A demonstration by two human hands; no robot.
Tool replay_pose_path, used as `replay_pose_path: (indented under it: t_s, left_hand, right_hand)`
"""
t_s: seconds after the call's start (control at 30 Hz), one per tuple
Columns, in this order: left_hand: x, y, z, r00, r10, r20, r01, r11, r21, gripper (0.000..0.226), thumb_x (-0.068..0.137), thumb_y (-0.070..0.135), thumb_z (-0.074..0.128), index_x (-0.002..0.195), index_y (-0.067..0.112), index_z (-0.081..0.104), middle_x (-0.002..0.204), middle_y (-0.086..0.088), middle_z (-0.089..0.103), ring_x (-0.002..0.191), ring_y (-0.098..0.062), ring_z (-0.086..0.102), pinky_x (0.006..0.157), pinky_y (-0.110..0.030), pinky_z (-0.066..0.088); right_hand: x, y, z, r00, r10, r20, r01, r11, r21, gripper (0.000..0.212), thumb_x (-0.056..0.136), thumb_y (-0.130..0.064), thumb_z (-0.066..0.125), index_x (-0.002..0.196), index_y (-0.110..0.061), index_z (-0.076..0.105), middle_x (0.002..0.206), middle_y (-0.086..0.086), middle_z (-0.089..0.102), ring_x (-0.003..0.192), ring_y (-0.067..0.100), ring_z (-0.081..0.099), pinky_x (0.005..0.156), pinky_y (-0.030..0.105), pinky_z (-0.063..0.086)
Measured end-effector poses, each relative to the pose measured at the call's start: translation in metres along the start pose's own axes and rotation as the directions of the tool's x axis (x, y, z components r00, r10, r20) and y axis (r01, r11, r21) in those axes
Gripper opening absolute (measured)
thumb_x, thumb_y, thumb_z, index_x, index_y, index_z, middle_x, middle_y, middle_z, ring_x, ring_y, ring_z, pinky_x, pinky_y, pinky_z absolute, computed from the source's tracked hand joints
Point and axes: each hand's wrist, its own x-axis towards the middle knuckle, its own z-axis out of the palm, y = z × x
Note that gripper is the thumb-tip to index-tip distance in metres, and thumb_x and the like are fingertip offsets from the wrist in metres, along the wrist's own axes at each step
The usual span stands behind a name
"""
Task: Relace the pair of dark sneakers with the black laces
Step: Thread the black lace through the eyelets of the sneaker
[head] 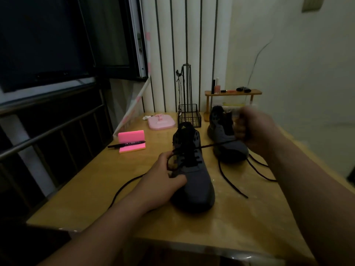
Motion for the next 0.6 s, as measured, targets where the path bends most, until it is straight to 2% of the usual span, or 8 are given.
replay_pose_path:
  t_s: [0.07,0.13,0.2,0.27,0.33,0.37,0.47,0.6]
  left_hand:
    - [-0.002,-0.001,0.001,1.000,0.017,-0.019,-0.017,1.000,0.000,0.074,0.095,0.039,0.071,0.154,0.045,0.026,0.124,0.023,0.051,0.104,-0.003,0.063,0.078,-0.020,0.056]
    - [-0.004,-0.004,0.003,0.998,0.027,-0.051,-0.028,1.000,-0.009,0.070,0.097,0.041,0.070,0.153,0.043,0.028,0.123,0.024,0.050,0.102,-0.001,0.063,0.074,-0.015,0.053]
    - [-0.006,-0.009,0.005,0.999,0.018,-0.048,-0.019,0.999,-0.026,0.067,0.097,0.046,0.069,0.152,0.041,0.030,0.121,0.023,0.053,0.104,0.002,0.062,0.072,-0.012,0.052]
    - [-0.008,-0.015,0.007,0.999,-0.006,-0.041,0.005,0.999,-0.037,0.072,0.095,0.054,0.068,0.155,0.037,0.031,0.122,0.021,0.055,0.109,0.004,0.058,0.078,-0.014,0.051]
    - [-0.009,-0.020,0.008,0.998,-0.020,-0.054,0.018,0.999,-0.044,0.079,0.092,0.060,0.068,0.157,0.033,0.031,0.124,0.020,0.054,0.114,0.003,0.056,0.086,-0.019,0.051]
    - [-0.009,-0.021,0.008,0.998,-0.020,-0.058,0.017,0.999,-0.043,0.080,0.092,0.060,0.068,0.157,0.033,0.031,0.125,0.020,0.054,0.115,0.002,0.056,0.087,-0.020,0.051]
    - [-0.005,-0.021,0.007,0.998,-0.024,-0.054,0.023,1.000,-0.014,0.082,0.092,0.057,0.071,0.158,0.035,0.029,0.124,0.018,0.055,0.116,-0.002,0.057,0.087,-0.021,0.052]
    - [0.002,-0.018,-0.002,1.000,-0.002,0.009,0.001,0.995,0.101,0.089,0.088,0.059,0.074,0.159,0.040,0.024,0.131,0.014,0.054,0.114,-0.004,0.059,0.094,-0.029,0.055]
  right_hand:
    - [-0.010,0.009,0.007,0.988,-0.004,0.154,0.105,0.750,-0.653,0.024,0.103,-0.042,0.061,0.107,-0.019,0.065,0.093,0.000,0.061,0.079,0.014,0.058,0.066,0.028,0.045]
    - [-0.018,0.020,0.019,0.925,0.186,0.331,0.215,0.463,-0.860,0.035,0.096,-0.059,0.062,0.110,-0.028,0.070,0.103,-0.005,0.068,0.096,0.012,0.064,0.081,0.034,0.052]
    - [-0.023,0.026,0.027,0.882,0.262,0.392,0.264,0.416,-0.870,0.033,0.098,-0.057,0.061,0.100,-0.028,0.073,0.102,-0.005,0.071,0.098,0.011,0.065,0.087,0.036,0.052]
    - [-0.024,0.022,0.026,0.930,0.138,0.341,0.181,0.636,-0.750,0.028,0.104,-0.046,0.058,0.101,-0.022,0.072,0.102,0.001,0.069,0.096,0.019,0.064,0.083,0.035,0.050]
    - [-0.019,0.017,0.017,0.995,0.015,0.094,0.021,0.931,-0.365,0.024,0.104,-0.038,0.059,0.104,-0.016,0.069,0.095,0.004,0.067,0.091,0.025,0.063,0.080,0.036,0.050]
    - [-0.014,0.014,0.011,0.999,0.017,-0.036,-0.021,0.993,-0.112,0.021,0.103,-0.034,0.060,0.103,-0.015,0.068,0.087,0.003,0.067,0.089,0.023,0.064,0.082,0.037,0.052]
    - [0.001,0.009,-0.003,0.982,0.066,-0.179,0.013,0.914,0.405,0.014,0.099,-0.023,0.058,0.090,-0.015,0.066,0.077,0.001,0.065,0.081,0.019,0.068,0.086,0.038,0.057]
    - [0.002,0.004,-0.006,0.972,0.069,-0.226,0.078,0.809,0.583,0.022,0.101,-0.017,0.055,0.079,-0.013,0.057,0.066,0.001,0.056,0.058,0.015,0.057,0.064,0.028,0.056]
